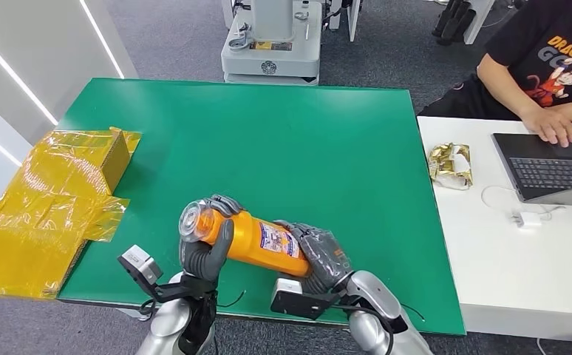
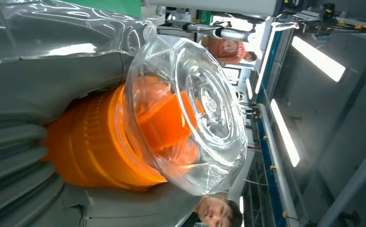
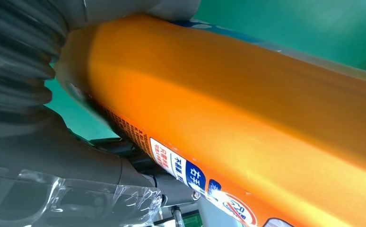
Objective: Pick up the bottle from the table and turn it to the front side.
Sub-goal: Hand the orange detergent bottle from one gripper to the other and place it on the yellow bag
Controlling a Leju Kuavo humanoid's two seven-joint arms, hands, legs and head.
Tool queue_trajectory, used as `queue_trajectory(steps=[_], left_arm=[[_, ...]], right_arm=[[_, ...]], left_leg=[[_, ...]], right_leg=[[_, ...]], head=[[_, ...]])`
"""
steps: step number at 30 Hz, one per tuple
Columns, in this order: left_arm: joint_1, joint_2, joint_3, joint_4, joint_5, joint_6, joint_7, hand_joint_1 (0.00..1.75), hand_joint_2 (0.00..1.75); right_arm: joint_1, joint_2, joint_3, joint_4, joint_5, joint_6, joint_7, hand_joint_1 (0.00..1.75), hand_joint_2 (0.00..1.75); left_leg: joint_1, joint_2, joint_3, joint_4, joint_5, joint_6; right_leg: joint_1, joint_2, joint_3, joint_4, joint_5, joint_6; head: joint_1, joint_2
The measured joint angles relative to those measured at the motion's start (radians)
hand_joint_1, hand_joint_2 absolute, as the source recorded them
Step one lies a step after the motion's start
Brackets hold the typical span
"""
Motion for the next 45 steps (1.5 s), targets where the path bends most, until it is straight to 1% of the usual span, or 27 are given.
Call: queue_trajectory(steps=[1, 2, 4, 5, 6, 12, 19, 23, 27, 29, 31, 33, 35, 37, 42, 45], left_arm=[[-0.001, -0.001, 0.0, 0.0, 0.0, 0.0, -0.001, 1.75, 1.75], [-0.002, -0.002, 0.0, 0.0, 0.001, 0.0, -0.001, 1.75, 1.75], [-0.002, -0.003, 0.0, 0.0, 0.001, 0.0, -0.002, 1.75, 1.75], [-0.003, -0.004, 0.0, 0.0, 0.001, 0.0, -0.003, 1.75, 1.75], [-0.003, -0.005, 0.0, 0.0, 0.002, 0.002, -0.003, 1.75, 1.75], [-0.006, -0.008, 0.004, 0.0, 0.013, 0.034, -0.001, 1.75, 1.75], [-0.001, -0.008, 0.022, -0.002, 0.005, 0.07, -0.004, 1.75, 1.75], [0.004, -0.008, 0.039, -0.005, 0.003, 0.074, -0.003, 1.75, 1.75], [0.003, -0.007, 0.055, -0.013, 0.032, 0.073, 0.009, 1.75, 1.75], [0.001, -0.004, 0.064, -0.024, 0.035, 0.089, 0.011, 1.75, 1.75], [-0.006, 0.003, 0.073, -0.037, 0.023, 0.115, 0.014, 1.75, 1.75], [-0.014, 0.016, 0.083, -0.052, -0.018, 0.15, 0.01, 1.75, 1.75], [-0.023, 0.034, 0.092, -0.07, -0.093, 0.199, -0.004, 1.75, 1.75], [-0.035, 0.06, 0.105, -0.088, -0.168, 0.247, -0.011, 1.75, 1.75], [-0.06, 0.154, 0.149, -0.101, -0.31, 0.362, -0.004, 1.75, 1.75], [-0.068, 0.201, 0.161, -0.097, -0.358, 0.403, -0.002, 1.75, 1.75]], right_arm=[[0.0, 0.001, 0.0, 0.0, 0.0, -0.005, 0.0, 1.68, 1.75], [0.001, 0.003, 0.0, 0.0, 0.0, -0.011, -0.001, 1.49, 1.75], [0.004, 0.005, -0.002, -0.001, -0.001, -0.026, -0.004, 0.63, 1.75], [0.006, 0.006, -0.002, -0.002, -0.003, -0.033, -0.006, 0.26, 1.75], [0.009, 0.008, -0.003, -0.005, -0.007, -0.044, -0.009, 0.01, 1.75], [0.045, 0.028, -0.008, -0.062, -0.06, -0.126, -0.027, 0.0, 1.75], [0.096, 0.051, -0.02, -0.156, -0.121, -0.189, -0.031, 0.0, 1.75], [0.12, 0.061, -0.021, -0.202, -0.192, -0.177, -0.046, 0.0, 1.75], [0.149, 0.071, -0.024, -0.258, -0.334, -0.156, -0.096, 0.0, 1.75], [0.167, 0.075, -0.023, -0.301, -0.391, -0.165, -0.116, 0.0, 1.75], [0.183, 0.076, -0.022, -0.345, -0.412, -0.197, -0.132, 0.0, 1.75], [0.199, 0.077, -0.017, -0.383, -0.388, -0.277, -0.152, 0.0, 1.75], [0.213, 0.081, -0.014, -0.409, -0.349, -0.38, -0.165, 0.0, 1.75], [0.226, 0.084, -0.014, -0.422, -0.34, -0.439, -0.169, 0.0, 1.75], [0.265, 0.09, -0.013, -0.437, -0.368, -0.481, -0.184, 0.0, 1.75], [0.278, 0.091, -0.013, -0.447, -0.375, -0.489, -0.187, 0.0, 1.75]], left_leg=[[0.0, 0.0, 0.0, 0.0, 0.0, 0.0], [0.0, 0.0, 0.0, 0.0, 0.0, 0.0], [0.0, 0.0, 0.0, 0.0, 0.0, 0.0], [0.0, 0.0, 0.0, 0.0, 0.0, 0.0], [0.0, 0.0, 0.0, 0.0, 0.0, 0.0], [0.0, 0.0, 0.0, 0.0, 0.0, 0.0], [0.0, 0.0, 0.0, 0.0, 0.0, 0.0], [0.0, 0.0, 0.0, 0.0, 0.0, 0.0], [0.0, 0.0, 0.0, 0.0, 0.0, 0.0], [0.0, 0.0, 0.0, 0.0, 0.0, 0.0], [0.0, 0.0, 0.0, 0.0, 0.0, 0.0], [0.0, 0.0, 0.0, 0.0, 0.0, 0.0], [0.0, 0.0, 0.0, 0.0, 0.0, 0.0], [0.0, 0.0, 0.0, -0.001, 0.0, 0.0], [0.001, 0.0, 0.001, -0.001, 0.0, -0.001], [0.001, 0.0, 0.0, -0.001, 0.0, -0.001]], right_leg=[[0.0, 0.0, 0.0, 0.0, 0.0, 0.0], [0.0, 0.0, 0.0, 0.0, 0.0, 0.0], [0.0, 0.0, 0.0, 0.0, 0.0, 0.0], [0.0, 0.0, 0.0, 0.0, 0.0, 0.0], [0.0, 0.0, 0.0, 0.0, 0.0, 0.0], [0.0, 0.0, 0.0, 0.0, 0.0, 0.0], [0.0, 0.0, 0.0, 0.0, 0.0, 0.0], [0.0, 0.0, 0.0, 0.0, 0.0, 0.0], [0.0, 0.0, 0.0, 0.0, 0.0, 0.0], [0.0, 0.0, 0.0, 0.0, 0.0, 0.0], [0.0, 0.0, 0.0, 0.0, 0.0, 0.0], [0.0, 0.0, 0.0, 0.0, 0.0, 0.0], [0.0, 0.0, 0.0, 0.0, 0.0, 0.0], [0.0, 0.0, 0.0, 0.0, 0.0, 0.0], [0.001, 0.0, 0.0, 0.001, 0.0, -0.001], [0.001, 0.0, 0.0, 0.001, -0.001, -0.001]], head=[[0.0, 0.0], [0.0, 0.0], [0.0, 0.0], [0.0, 0.0], [0.0, 0.0], [0.0, 0.0], [0.0, 0.0], [0.0, 0.0], [0.0, 0.0], [0.0, 0.0], [0.0, 0.0], [0.0, 0.0], [0.0, 0.0], [0.0, 0.0], [0.0, 0.0], [0.0, 0.0]])
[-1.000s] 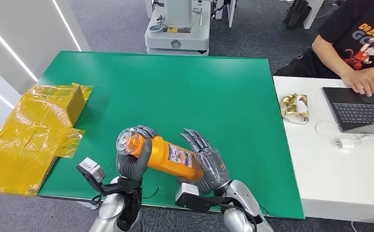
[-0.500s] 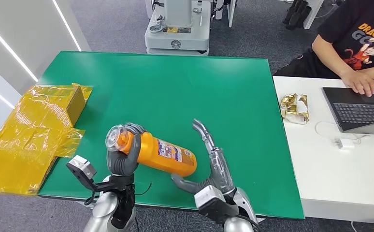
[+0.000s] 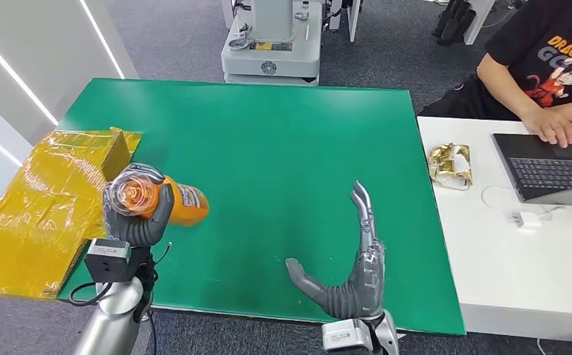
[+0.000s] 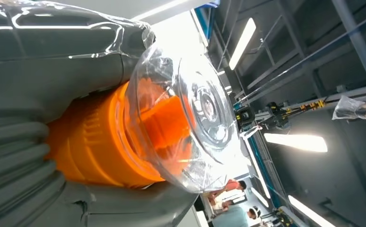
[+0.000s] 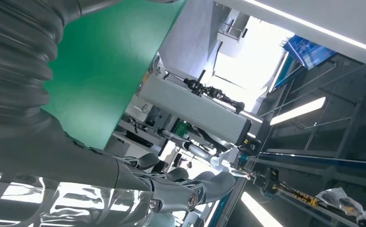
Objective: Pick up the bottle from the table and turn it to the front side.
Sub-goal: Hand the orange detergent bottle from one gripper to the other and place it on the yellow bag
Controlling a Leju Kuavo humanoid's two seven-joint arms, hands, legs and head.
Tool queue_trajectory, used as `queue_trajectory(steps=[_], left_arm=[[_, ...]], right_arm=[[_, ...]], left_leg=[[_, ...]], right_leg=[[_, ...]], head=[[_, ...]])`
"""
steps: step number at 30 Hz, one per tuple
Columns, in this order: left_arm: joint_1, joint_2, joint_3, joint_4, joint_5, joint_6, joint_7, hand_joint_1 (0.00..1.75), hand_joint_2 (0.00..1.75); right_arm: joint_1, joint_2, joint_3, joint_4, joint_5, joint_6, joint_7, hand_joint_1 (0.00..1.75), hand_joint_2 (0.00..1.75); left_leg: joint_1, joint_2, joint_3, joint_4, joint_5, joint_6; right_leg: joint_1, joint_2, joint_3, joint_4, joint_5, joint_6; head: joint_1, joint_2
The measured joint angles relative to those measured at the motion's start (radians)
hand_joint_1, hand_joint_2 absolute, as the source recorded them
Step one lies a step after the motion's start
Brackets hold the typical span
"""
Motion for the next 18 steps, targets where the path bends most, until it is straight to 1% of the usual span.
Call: queue_trajectory(steps=[2, 4, 6, 8, 10, 13, 15, 18], left_arm=[[-0.001, 0.027, 0.002, 0.007, -0.056, 0.042, 0.01, 1.75, 1.75], [-0.001, 0.065, 0.007, 0.017, -0.146, 0.102, 0.031, 1.75, 1.75], [-0.003, 0.112, 0.021, 0.026, -0.233, 0.145, 0.058, 1.75, 1.75], [-0.006, 0.164, 0.037, 0.035, -0.325, 0.162, 0.099, 1.75, 1.75], [-0.011, 0.223, 0.057, 0.044, -0.427, 0.145, 0.157, 1.75, 1.75], [-0.022, 0.298, 0.098, 0.063, -0.507, 0.07, 0.221, 1.75, 1.75], [-0.029, 0.334, 0.118, 0.075, -0.53, 0.039, 0.239, 1.75, 1.75], [-0.05, 0.379, 0.123, 0.107, -0.578, -0.008, 0.27, 1.75, 1.75]], right_arm=[[0.009, 0.001, 0.0, -0.008, -0.002, -0.006, 0.0, 0.0, 1.75], [0.021, 0.002, -0.002, -0.02, -0.002, -0.01, 0.001, 0.0, 1.75], [0.033, 0.001, -0.006, -0.033, 0.0, -0.008, 0.002, 0.0, 1.75], [0.042, 0.001, -0.011, -0.047, 0.0, 0.0, 0.003, 0.0, 1.75], [0.051, 0.001, -0.017, -0.062, -0.001, 0.012, 0.002, 0.0, 1.75], [0.064, 0.001, -0.026, -0.08, -0.001, 0.024, -0.001, 0.0, 1.75], [0.069, 0.001, -0.03, -0.087, -0.001, 0.025, -0.002, 0.0, 1.75], [0.072, 0.001, -0.031, -0.092, -0.002, 0.031, -0.009, 0.0, 1.75]], left_leg=[[0.0, 0.0, 0.0, 0.0, 0.0, 0.0], [0.0, 0.001, 0.0, 0.0, 0.0, 0.0], [0.0, 0.001, 0.0, 0.0, 0.0, 0.0], [0.0, 0.002, 0.0, 0.0, 0.0, 0.0], [0.001, 0.002, 0.0, 0.0, 0.0, -0.001], [0.002, 0.003, 0.0, 0.0, 0.0, -0.002], [0.002, 0.003, 0.0, 0.0, 0.001, -0.002], [0.002, 0.002, 0.0, 0.0, 0.001, -0.002]], right_leg=[[0.0, 0.0, 0.0, 0.0, 0.0, 0.0], [0.0, 0.001, 0.0, 0.0, 0.0, 0.0], [0.0, 0.002, -0.001, 0.0, 0.0, 0.0], [0.0, 0.002, -0.001, 0.0, 0.0, 0.0], [0.001, 0.003, -0.001, 0.0, 0.0, -0.001], [0.002, 0.003, -0.001, 0.0, 0.0, -0.002], [0.002, 0.003, -0.001, 0.0, 0.0, -0.003], [0.002, 0.003, -0.002, 0.0, 0.0, -0.003]], head=[[0.0, 0.0], [0.0, 0.0], [0.0, 0.0], [0.0, 0.0], [0.0, 0.0], [0.0, 0.0], [0.0, 0.0], [0.0, 0.0]])
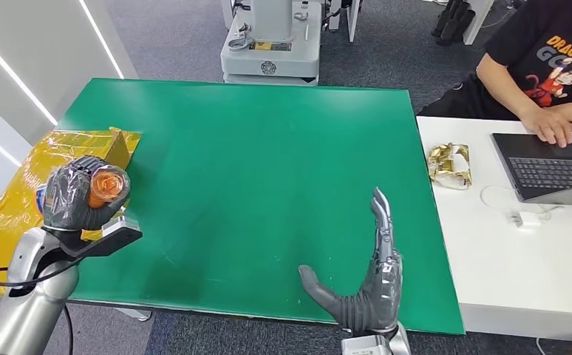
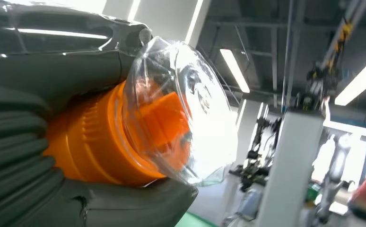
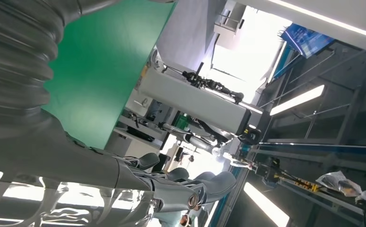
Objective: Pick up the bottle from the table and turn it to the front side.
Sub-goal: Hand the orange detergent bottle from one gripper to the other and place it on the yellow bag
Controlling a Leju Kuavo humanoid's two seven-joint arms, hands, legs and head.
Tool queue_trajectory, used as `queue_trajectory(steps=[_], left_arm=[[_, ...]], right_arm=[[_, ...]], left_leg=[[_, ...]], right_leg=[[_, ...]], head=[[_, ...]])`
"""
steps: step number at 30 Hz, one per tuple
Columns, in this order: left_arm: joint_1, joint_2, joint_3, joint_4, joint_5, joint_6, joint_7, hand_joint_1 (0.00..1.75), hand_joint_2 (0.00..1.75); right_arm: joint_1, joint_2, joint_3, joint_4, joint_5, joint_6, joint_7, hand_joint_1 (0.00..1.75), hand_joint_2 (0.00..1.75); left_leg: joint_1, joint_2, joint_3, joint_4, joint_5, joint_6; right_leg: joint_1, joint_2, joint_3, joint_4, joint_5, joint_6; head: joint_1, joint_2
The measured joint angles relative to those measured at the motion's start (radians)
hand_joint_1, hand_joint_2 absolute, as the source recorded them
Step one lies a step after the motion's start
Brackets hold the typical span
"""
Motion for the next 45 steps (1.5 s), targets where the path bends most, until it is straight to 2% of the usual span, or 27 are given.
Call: queue_trajectory(steps=[4, 11, 17, 23, 27, 30, 38, 44, 45], left_arm=[[-0.074, 0.049, -0.006, 0.083, -0.035, -0.046, 0.026, 1.75, 1.75], [-0.146, 0.086, -0.036, 0.188, -0.09, -0.094, 0.032, 1.75, 1.75], [-0.208, 0.097, -0.14, 0.344, -0.111, -0.174, -0.069, 1.75, 1.75], [-0.298, 0.107, -0.285, 0.542, -0.218, -0.232, -0.079, 1.75, 1.75], [-0.338, 0.121, -0.37, 0.657, -0.27, -0.231, -0.072, 1.75, 1.75], [-0.347, 0.123, -0.404, 0.718, -0.268, -0.224, -0.074, 1.75, 1.75], [-0.362, 0.122, -0.446, 0.787, -0.273, -0.207, -0.071, 1.75, 1.75], [-0.362, 0.105, -0.46, 0.8, -0.287, -0.156, -0.062, 1.75, 1.75], [-0.363, 0.1, -0.46, 0.8, -0.288, -0.149, -0.062, 1.5, 1.75]], right_arm=[[0.001, 0.0, -0.001, -0.003, -0.011, 0.019, -0.008, 0.0, 1.75], [0.002, 0.0, -0.002, -0.006, -0.019, 0.034, -0.011, 0.0, 1.75], [0.001, 0.0, -0.007, -0.009, -0.041, 0.049, -0.022, 0.0, 1.75], [0.002, 0.0, -0.008, -0.017, -0.044, 0.033, -0.026, 0.0, 1.75], [0.007, 0.0, -0.007, -0.027, -0.046, 0.016, -0.024, 0.0, 1.75], [0.013, 0.0, -0.008, -0.04, -0.04, 0.011, -0.014, 0.0, 1.75], [0.019, 0.0, -0.009, -0.059, -0.029, 0.025, 0.001, 0.0, 1.75], [0.02, 0.0, -0.01, -0.063, -0.021, 0.029, 0.005, 0.0, 1.75], [0.021, 0.0, -0.011, -0.064, -0.021, 0.029, 0.005, 0.0, 1.75]], left_leg=[[0.0, 0.0, 0.0, 0.0, 0.0, -0.001], [0.0, 0.0, 0.0, 0.0, 0.001, -0.001], [0.0, 0.001, 0.0, 0.0, 0.001, -0.001], [0.0, 0.001, 0.0, 0.0, 0.001, -0.001], [0.0, 0.002, 0.0, 0.0, 0.001, -0.001], [0.0, 0.002, 0.0, 0.0, 0.0, -0.002], [0.0, 0.002, 0.0, 0.0, 0.0, -0.002], [0.0, 0.001, 0.001, 0.0, 0.0, -0.002], [0.0, 0.001, 0.001, 0.0, 0.0, -0.003]], right_leg=[[0.0, 0.0, 0.0, 0.0, 0.001, -0.001], [0.0, 0.001, 0.0, 0.0, 0.001, -0.001], [0.0, 0.001, 0.0, 0.0, 0.001, -0.001], [0.0, 0.001, 0.0, 0.0, 0.001, -0.001], [0.0, 0.002, -0.001, 0.001, 0.001, -0.001], [0.0, 0.002, -0.001, 0.001, 0.001, -0.001], [0.0, 0.002, -0.001, 0.001, 0.001, -0.002], [0.0, 0.001, 0.0, 0.001, 0.0, -0.002], [0.0, 0.001, 0.0, 0.001, 0.0, -0.002]], head=[[0.0, 0.0], [0.0, 0.0], [0.0, 0.0], [0.0, 0.0], [0.0, 0.0], [0.0, 0.0], [0.0, 0.0], [0.0, 0.0], [0.0, 0.0]])
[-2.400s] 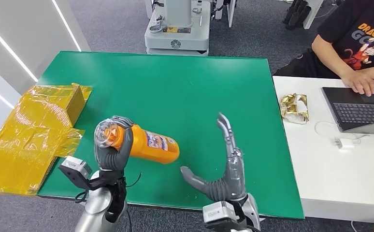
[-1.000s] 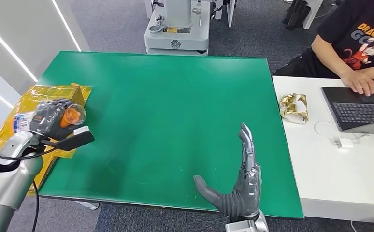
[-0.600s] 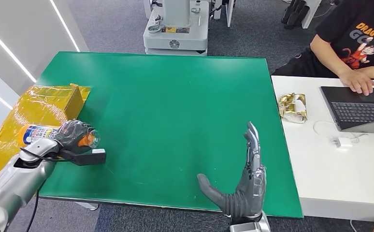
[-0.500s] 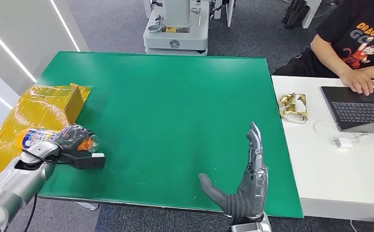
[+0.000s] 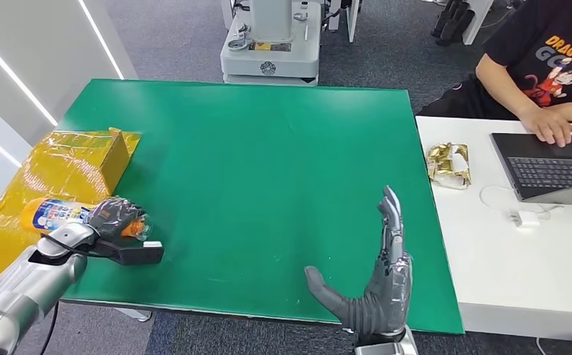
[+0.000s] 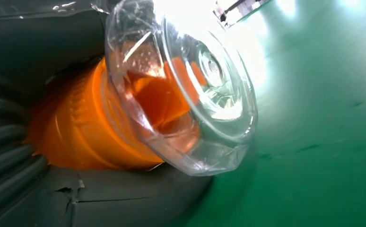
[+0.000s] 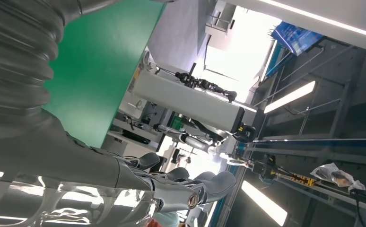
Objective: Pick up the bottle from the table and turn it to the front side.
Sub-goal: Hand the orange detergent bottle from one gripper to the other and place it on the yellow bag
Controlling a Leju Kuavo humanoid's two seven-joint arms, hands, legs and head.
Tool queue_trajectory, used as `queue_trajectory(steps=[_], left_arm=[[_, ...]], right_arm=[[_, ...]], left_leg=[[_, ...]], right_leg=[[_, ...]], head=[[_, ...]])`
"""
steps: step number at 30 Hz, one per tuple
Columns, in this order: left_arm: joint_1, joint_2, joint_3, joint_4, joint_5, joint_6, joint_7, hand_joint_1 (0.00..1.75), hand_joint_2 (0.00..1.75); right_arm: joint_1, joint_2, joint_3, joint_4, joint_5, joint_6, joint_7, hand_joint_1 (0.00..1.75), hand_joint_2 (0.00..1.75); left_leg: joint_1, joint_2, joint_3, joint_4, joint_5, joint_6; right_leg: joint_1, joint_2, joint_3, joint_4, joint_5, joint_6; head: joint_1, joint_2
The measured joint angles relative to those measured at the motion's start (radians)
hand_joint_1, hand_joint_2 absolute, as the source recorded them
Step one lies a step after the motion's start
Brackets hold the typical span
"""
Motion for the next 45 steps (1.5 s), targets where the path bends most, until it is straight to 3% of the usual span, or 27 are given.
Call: queue_trajectory(steps=[3, 4, 13, 28, 35, 45], left_arm=[[-0.003, -0.018, -0.001, 0.0, -0.006, 0.017, 0.005, 0.19, 1.75], [-0.005, -0.025, -0.001, 0.0, -0.01, 0.025, 0.011, 0.0, 1.75], [-0.029, -0.066, -0.001, 0.001, -0.031, 0.073, 0.039, 0.0, 1.75], [-0.024, -0.086, 0.001, 0.0, -0.044, 0.108, 0.071, 0.0, 1.75], [0.05, -0.088, 0.048, -0.056, -0.056, 0.188, 0.082, 0.0, 1.75], [0.191, -0.036, 0.149, -0.222, -0.071, 0.162, 0.067, 0.0, 1.75]], right_arm=[[0.0, 0.0, 0.0, -0.001, 0.002, 0.0, 0.002, 0.0, 1.75], [0.0, 0.0, 0.0, -0.002, 0.004, 0.0, 0.004, 0.0, 1.75], [0.0, 0.0, 0.0, -0.005, 0.017, 0.002, 0.019, 0.0, 1.75], [0.008, 0.0, -0.005, -0.028, 0.037, 0.016, 0.038, 0.0, 1.75], [0.014, 0.0, -0.008, -0.031, 0.042, 0.009, 0.042, 0.0, 1.75], [0.022, 0.0, -0.016, -0.031, 0.033, -0.003, 0.045, 0.0, 1.75]], left_leg=[[0.0, 0.0, 0.0, 0.0, 0.0, 0.0], [0.0, 0.0, 0.0, 0.0, 0.0, 0.0], [0.0, 0.0, 0.0, 0.0, 0.0, 0.0], [0.0, -0.001, 0.001, 0.0, 0.0, -0.001], [0.0, 0.0, 0.001, 0.0, 0.0, -0.001], [0.0, 0.001, 0.001, -0.001, -0.001, -0.002]], right_leg=[[0.0, 0.0, 0.0, 0.0, 0.0, 0.0], [0.0, 0.0, 0.0, 0.0, 0.0, 0.0], [0.0, 0.0, 0.001, 0.0, 0.0, 0.0], [0.0, 0.0, 0.002, 0.001, 0.0, 0.0], [0.0, 0.0, 0.002, 0.001, 0.0, 0.0], [0.0, 0.001, 0.001, 0.001, -0.001, -0.001]], head=[[0.0, 0.0], [0.0, 0.0], [0.0, 0.0], [0.0, 0.0], [0.0, 0.0], [0.0, 0.0]])
